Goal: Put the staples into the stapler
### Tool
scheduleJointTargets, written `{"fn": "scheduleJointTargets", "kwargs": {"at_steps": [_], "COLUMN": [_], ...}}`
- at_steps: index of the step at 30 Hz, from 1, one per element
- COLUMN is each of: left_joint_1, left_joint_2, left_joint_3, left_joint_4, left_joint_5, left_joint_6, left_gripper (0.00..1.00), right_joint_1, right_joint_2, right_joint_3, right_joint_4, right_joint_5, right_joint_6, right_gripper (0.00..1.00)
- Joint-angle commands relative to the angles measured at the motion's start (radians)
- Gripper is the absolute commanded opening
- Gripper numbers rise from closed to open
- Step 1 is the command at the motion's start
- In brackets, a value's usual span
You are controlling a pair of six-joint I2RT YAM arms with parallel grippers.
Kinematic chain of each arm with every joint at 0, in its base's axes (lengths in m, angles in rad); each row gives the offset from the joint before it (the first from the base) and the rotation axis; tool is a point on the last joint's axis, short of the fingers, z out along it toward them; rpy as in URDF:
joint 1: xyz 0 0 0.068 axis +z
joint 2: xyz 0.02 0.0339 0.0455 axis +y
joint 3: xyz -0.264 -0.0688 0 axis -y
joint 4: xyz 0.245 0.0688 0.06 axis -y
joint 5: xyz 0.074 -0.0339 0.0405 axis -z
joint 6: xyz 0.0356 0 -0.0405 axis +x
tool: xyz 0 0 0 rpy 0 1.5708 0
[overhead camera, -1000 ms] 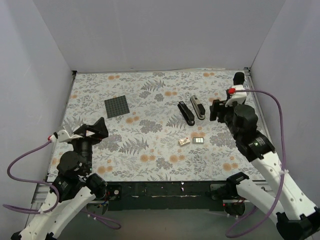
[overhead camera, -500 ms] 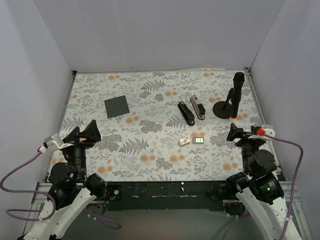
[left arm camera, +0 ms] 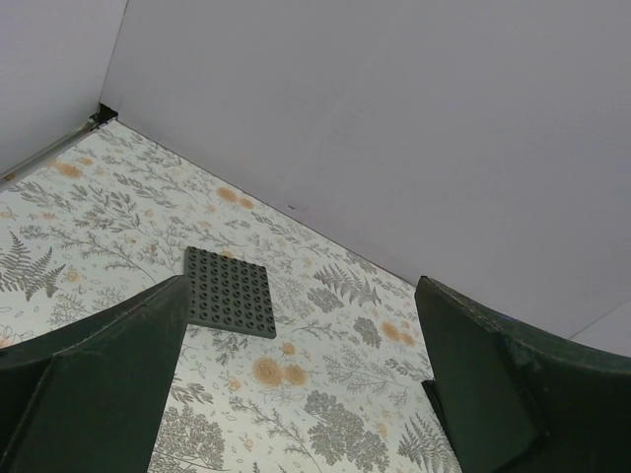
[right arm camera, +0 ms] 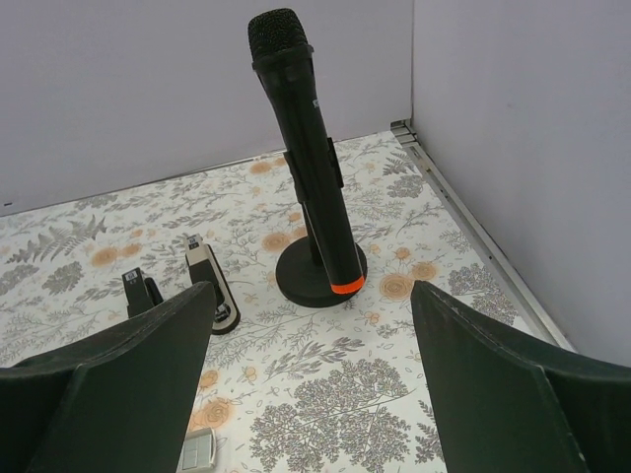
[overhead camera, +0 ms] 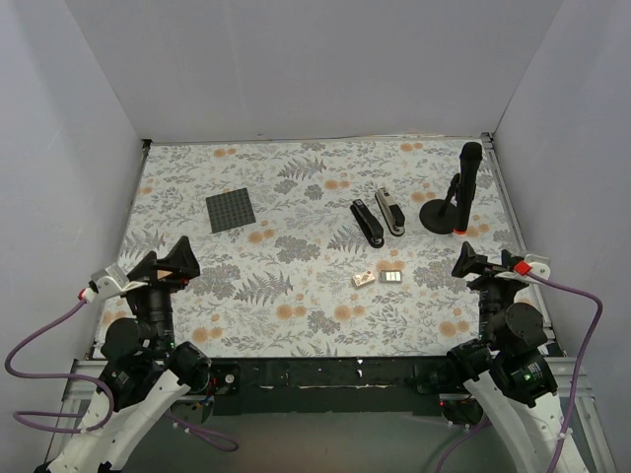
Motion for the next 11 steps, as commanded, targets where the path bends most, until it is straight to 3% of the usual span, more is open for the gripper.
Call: {"fn": "scheduleJointTargets", "kwargs": {"at_steps": [1, 11], "left_joint_1": [0.008, 0.008], "left_joint_2": [-0.051, -0.032], "left_joint_3": [-0.006, -0.015], "left_joint_4": [0.008, 0.034], "left_joint_5": [-0.021, -0.019], "left_joint_6": [0.011, 0.015], "left_gripper": [0.98, 0.98], "right_joint_1": [-0.001, -0.001], "right_joint_2": [-0.047, -0.048], "right_joint_3": [0.006, 0.008], "right_joint_4": [0.049, 0.042], "right_joint_5": [0.011, 0.012], "right_joint_6": [0.002, 0.005], "right_gripper": [0.88, 0.88]}}
